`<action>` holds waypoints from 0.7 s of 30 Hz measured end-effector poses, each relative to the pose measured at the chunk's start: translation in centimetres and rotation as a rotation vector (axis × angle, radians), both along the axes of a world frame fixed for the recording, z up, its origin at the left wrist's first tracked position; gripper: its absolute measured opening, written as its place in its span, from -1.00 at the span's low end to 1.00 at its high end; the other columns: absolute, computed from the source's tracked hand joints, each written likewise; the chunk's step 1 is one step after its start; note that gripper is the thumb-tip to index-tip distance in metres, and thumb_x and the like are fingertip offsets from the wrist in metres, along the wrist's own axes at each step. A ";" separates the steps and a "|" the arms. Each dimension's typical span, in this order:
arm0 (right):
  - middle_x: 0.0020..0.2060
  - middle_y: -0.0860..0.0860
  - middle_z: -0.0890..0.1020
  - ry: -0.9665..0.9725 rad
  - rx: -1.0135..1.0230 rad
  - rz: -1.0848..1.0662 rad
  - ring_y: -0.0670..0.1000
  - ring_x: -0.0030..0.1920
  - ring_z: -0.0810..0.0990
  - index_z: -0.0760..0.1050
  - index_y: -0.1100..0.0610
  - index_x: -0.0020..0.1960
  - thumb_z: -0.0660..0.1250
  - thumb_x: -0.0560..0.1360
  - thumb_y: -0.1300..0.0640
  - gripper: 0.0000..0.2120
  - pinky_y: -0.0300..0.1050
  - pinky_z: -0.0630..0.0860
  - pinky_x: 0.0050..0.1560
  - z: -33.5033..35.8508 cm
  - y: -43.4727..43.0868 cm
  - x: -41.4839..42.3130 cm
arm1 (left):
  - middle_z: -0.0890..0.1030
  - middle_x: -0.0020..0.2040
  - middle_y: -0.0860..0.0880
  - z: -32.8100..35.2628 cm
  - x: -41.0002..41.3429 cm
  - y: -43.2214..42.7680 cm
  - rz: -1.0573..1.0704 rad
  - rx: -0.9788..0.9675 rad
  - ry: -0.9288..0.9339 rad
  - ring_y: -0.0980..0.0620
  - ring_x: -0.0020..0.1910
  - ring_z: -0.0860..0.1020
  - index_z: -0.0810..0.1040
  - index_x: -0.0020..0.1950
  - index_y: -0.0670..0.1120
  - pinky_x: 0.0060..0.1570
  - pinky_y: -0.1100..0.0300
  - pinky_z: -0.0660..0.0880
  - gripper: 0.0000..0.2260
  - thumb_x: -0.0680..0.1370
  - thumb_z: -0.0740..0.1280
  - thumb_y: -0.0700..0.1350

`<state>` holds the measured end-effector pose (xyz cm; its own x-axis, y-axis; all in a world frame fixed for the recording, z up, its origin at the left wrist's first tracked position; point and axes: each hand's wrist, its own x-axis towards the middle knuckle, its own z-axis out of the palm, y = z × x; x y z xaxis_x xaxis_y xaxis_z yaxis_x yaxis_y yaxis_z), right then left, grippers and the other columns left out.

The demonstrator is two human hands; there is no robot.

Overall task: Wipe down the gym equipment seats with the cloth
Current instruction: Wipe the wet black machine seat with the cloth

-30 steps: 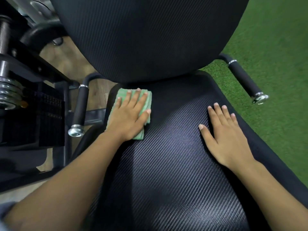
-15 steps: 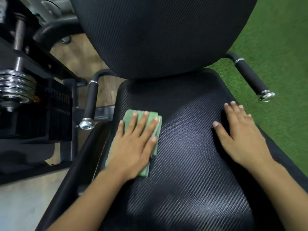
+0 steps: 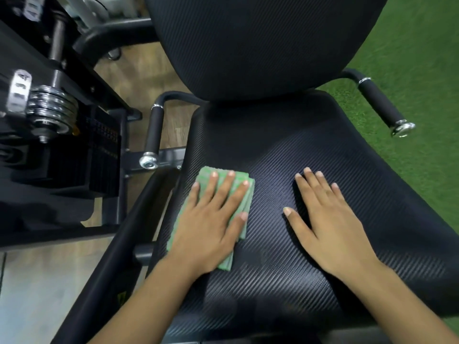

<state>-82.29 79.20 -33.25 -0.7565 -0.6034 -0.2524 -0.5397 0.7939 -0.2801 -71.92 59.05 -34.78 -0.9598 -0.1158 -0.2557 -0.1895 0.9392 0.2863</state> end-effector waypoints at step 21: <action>0.54 0.05 0.10 0.026 0.010 -0.023 0.02 0.54 -0.02 0.10 0.13 0.55 -0.15 0.56 -0.23 -0.32 -0.03 -0.13 0.52 0.2 0.1 1.8 | -0.08 0.58 0.02 0.6 0.6 0.0 0.291 -0.069 -0.072 -0.06 0.55 -0.14 -0.09 0.56 0.13 0.49 -0.11 -0.15 -0.38 0.49 -0.30 0.23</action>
<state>-80.49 79.25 -33.03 -0.7766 -0.5833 -0.2381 -0.5283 0.8088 -0.2583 -71.29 59.08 -34.18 -0.8634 -0.4025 -0.3042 -0.4709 0.8592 0.1998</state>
